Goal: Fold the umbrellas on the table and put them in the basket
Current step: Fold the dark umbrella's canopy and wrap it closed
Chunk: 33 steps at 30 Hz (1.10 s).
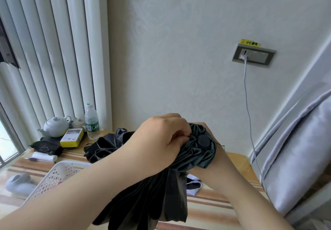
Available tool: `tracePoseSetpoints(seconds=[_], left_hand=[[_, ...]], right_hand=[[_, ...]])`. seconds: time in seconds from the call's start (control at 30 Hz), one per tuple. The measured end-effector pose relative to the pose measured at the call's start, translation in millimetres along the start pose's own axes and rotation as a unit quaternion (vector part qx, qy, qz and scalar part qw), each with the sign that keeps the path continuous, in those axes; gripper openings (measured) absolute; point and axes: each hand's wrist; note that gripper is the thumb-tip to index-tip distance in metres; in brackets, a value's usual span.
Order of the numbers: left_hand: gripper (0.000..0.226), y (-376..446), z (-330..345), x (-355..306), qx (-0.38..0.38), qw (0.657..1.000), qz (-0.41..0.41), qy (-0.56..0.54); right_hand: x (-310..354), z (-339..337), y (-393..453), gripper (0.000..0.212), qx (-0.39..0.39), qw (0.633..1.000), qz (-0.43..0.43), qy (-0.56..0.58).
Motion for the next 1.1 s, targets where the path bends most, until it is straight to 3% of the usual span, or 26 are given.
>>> tracePoseSetpoints(seconds=[0.13, 0.37, 0.6, 0.73, 0.83, 0.97, 1.1], left_hand=[[0.018, -4.3, -7.2, 3.8, 0.036, 0.998, -0.028, -0.050], [0.014, -4.8, -20.3, 17.1, -0.010, 0.995, -0.080, -0.060], [0.006, -13.3, -30.4, 24.5, 0.163, 0.983, -0.085, 0.009], [0.012, -16.8, -16.6, 30.0, 0.121, 0.991, -0.051, -0.015], [0.006, -19.6, 0.2, 31.8, 0.120, 0.989, -0.038, -0.072], [0.009, -19.5, 18.5, 34.1, 0.060, 0.992, -0.016, -0.110], [0.013, -16.5, 27.7, 42.7, 0.032, 0.986, -0.035, -0.161]], right_hand=[[0.8, -7.0, 2.0, 0.036, 0.036, 0.999, 0.003, 0.032], [-5.8, -15.8, 4.1, 0.019, 0.065, 0.993, -0.006, 0.096], [-8.4, -22.2, 1.4, 0.033, 0.082, 0.984, -0.031, 0.153], [-13.3, -25.8, 5.4, 0.044, 0.078, 0.990, -0.029, 0.116], [-15.7, -25.6, 11.0, 0.039, 0.052, 0.995, -0.025, 0.083], [-20.4, -22.8, 22.1, 0.061, -0.028, 0.997, -0.003, 0.076], [-20.0, -12.2, 21.9, 0.060, -0.098, 0.993, 0.027, 0.054]])
Point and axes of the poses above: each hand's wrist, its own y-axis towards the middle knuckle, its own z-axis out of the palm, x = y × z, and after that the axes turned 2 degrees about x, right-handed
